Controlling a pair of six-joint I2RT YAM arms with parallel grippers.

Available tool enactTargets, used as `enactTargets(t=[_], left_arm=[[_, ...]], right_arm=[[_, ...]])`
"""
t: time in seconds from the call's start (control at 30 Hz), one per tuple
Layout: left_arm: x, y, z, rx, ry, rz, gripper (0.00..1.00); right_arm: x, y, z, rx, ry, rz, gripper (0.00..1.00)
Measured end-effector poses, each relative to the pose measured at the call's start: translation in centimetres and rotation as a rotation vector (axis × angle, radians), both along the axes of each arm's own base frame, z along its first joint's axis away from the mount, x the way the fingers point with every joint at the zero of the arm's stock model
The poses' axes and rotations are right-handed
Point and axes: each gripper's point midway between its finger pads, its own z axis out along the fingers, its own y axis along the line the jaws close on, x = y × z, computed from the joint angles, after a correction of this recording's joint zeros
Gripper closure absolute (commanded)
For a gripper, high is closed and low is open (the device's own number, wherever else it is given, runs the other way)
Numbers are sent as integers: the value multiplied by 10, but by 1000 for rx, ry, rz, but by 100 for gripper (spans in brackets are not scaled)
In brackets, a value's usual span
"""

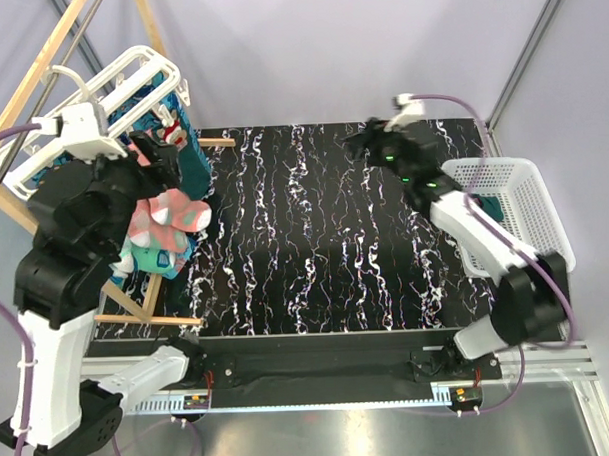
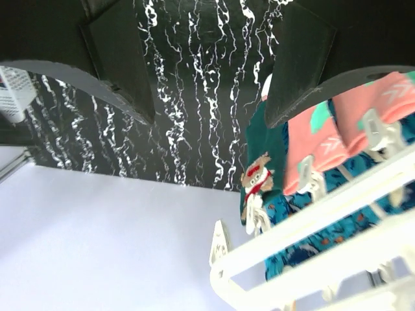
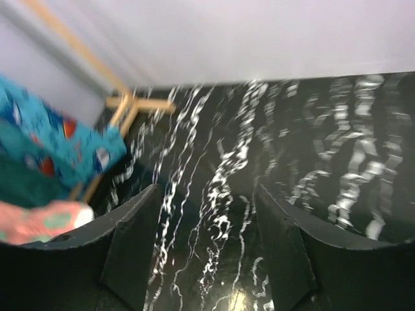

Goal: Remove the socks clipped to the hanger

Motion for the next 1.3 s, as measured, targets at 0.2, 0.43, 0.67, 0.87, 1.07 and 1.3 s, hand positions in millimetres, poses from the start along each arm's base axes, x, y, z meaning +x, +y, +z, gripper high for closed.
enactTargets(t=[0.2,0.43,0.67,0.87,1.07,1.3], left_arm=[[-34,10,16,-30,-47,-29,32],[-66,0,12,-78,-78,-155,32],[-81,-4,3,-83,-74,-211,32],[-87,-1,4,-78,-89,-213,32],[-92,1,5,-74,-92,-214,32],[-97,4,6,-62,-98,-214,32]], right_arm=[[4,134,-45,-100,-67,247,40],[-22,270,-27,-135,-296,457,39],[-35,340,-35,-210,-423,504,34],[-35,365,-60,-259,-452,493,26],[-39,390,-70,-291,-494,480,19],[-43,415,-70,-313,-548,414,15]])
